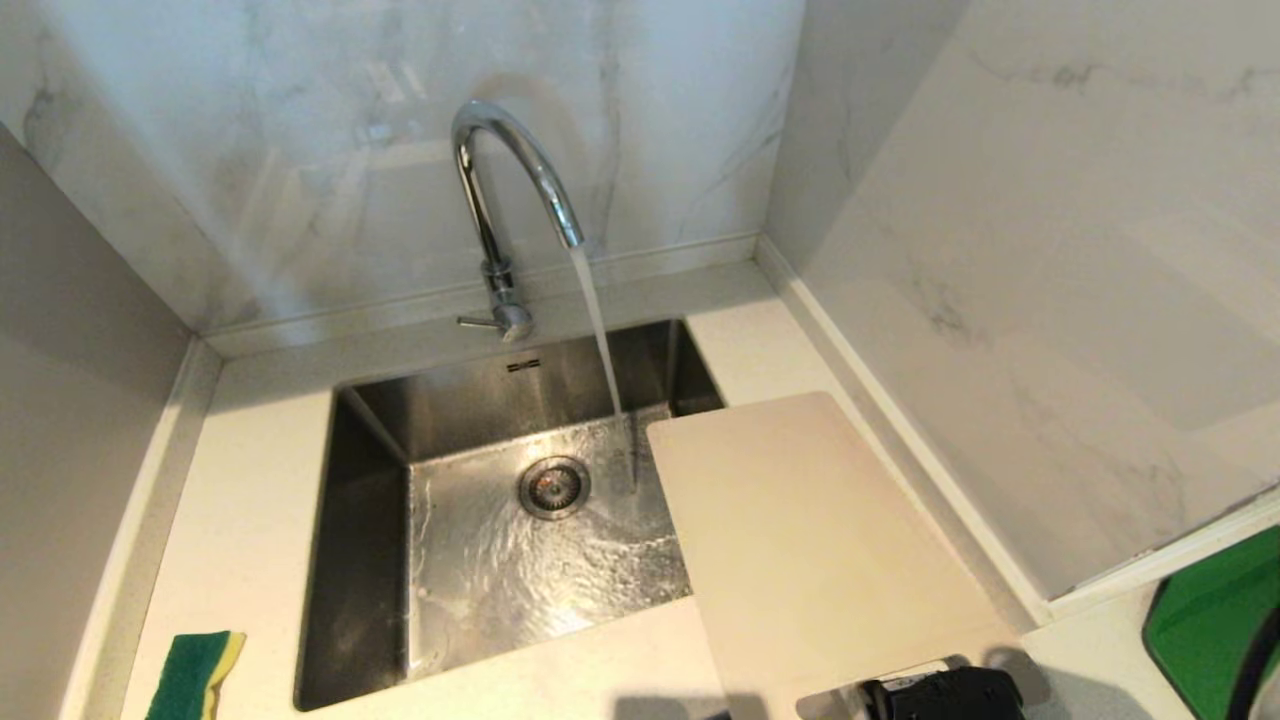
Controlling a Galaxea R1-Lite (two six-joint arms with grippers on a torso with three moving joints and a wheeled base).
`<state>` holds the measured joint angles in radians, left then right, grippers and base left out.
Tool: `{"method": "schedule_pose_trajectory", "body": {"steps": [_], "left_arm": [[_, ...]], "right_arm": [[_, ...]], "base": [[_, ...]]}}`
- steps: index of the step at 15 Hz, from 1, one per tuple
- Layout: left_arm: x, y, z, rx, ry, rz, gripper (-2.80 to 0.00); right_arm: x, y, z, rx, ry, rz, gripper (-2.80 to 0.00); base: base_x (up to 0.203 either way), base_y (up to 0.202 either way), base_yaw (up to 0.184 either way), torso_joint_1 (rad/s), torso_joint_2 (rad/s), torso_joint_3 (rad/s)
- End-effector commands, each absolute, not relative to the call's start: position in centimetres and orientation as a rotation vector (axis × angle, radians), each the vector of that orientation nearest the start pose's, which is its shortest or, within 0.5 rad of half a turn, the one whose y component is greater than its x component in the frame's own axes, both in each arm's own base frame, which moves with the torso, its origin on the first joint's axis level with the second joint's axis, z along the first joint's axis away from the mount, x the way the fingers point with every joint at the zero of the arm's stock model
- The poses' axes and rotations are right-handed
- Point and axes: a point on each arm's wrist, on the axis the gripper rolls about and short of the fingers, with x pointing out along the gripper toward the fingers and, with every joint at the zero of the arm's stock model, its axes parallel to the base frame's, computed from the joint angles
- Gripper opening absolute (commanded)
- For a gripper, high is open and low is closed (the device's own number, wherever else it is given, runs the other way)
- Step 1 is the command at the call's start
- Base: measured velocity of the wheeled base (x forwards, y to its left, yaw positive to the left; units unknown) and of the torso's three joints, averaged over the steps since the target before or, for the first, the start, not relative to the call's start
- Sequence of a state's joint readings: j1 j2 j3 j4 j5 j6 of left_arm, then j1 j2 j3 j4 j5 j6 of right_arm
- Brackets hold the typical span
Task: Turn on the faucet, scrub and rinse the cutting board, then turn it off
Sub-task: Put down the cutting board
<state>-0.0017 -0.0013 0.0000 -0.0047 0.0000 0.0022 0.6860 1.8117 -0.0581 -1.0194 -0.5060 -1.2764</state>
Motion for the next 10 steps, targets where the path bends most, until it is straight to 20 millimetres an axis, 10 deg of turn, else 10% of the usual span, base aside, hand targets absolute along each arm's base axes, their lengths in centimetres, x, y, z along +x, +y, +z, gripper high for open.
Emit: {"method": "schedule_pose_trajectory", "body": {"steps": [1, 10], "left_arm": [[-2.3, 0.0, 7.6, 0.002, -0.006, -0.002, -2.80], [-2.3, 0.0, 7.6, 0.002, -0.005, -0.002, -2.80]], "right_arm": [[15.5, 11.3, 3.1, -1.652, 0.456, 0.584, -2.80], [14.2, 12.6, 2.9, -1.641, 0.386, 0.688, -2.80]], "base": [[0.000, 0.000, 0.000, 0.000, 0.00, 0.000], [0.000, 0.000, 0.000, 0.000, 0.00, 0.000]]}}
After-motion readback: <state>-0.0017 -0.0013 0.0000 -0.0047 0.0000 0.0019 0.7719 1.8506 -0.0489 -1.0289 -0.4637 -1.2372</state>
